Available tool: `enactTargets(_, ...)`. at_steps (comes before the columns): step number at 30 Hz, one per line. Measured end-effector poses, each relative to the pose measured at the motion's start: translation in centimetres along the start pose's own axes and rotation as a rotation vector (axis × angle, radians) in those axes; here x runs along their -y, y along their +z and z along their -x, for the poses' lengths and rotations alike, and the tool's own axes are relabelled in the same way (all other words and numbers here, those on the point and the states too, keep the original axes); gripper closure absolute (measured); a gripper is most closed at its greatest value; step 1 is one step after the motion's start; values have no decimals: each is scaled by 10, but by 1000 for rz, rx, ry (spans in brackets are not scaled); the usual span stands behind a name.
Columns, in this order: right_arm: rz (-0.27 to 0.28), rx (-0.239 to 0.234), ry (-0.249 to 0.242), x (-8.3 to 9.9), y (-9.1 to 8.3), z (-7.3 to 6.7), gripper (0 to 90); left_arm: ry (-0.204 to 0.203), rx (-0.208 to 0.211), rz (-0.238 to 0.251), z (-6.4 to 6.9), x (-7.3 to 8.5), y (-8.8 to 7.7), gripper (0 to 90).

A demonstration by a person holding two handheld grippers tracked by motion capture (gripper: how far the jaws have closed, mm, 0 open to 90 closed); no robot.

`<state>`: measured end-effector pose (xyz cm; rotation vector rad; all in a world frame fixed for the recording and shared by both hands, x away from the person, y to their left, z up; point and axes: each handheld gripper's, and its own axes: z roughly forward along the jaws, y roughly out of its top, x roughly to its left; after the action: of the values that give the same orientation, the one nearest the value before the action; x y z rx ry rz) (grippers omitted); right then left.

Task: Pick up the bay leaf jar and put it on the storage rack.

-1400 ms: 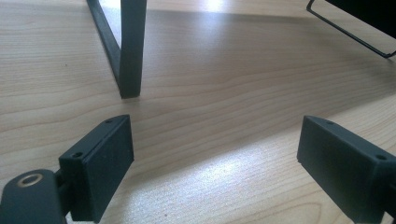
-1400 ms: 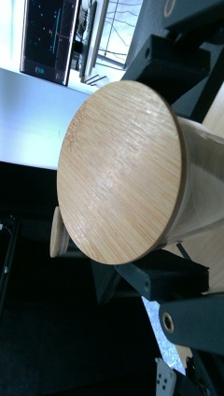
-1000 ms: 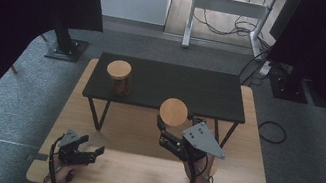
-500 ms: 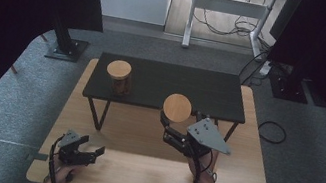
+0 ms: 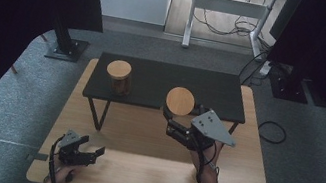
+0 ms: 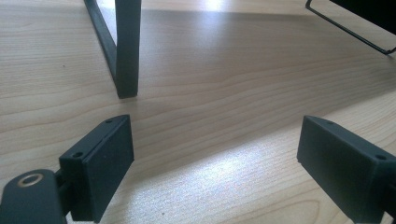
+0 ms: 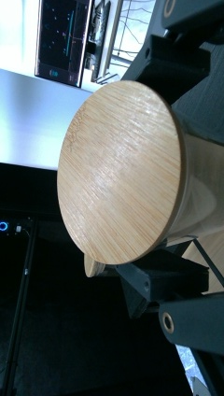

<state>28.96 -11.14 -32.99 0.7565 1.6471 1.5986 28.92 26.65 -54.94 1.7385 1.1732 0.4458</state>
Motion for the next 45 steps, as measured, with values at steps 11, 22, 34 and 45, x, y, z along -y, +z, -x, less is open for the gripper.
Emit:
enactTargets(11,-22,7,-10,-2,13,4,253,-3,0,1,0,0,0,101)
enactTargets(22,-33,28,-4,1,25,14,253,-7,0,-1,-1,0,0,101)
enactTargets(34,-52,48,-4,4,35,21,253,-2,-1,-6,1,-1,2,101)
enactTargets(45,-66,59,-1,8,44,25,253,1,3,-8,1,-1,2,100)
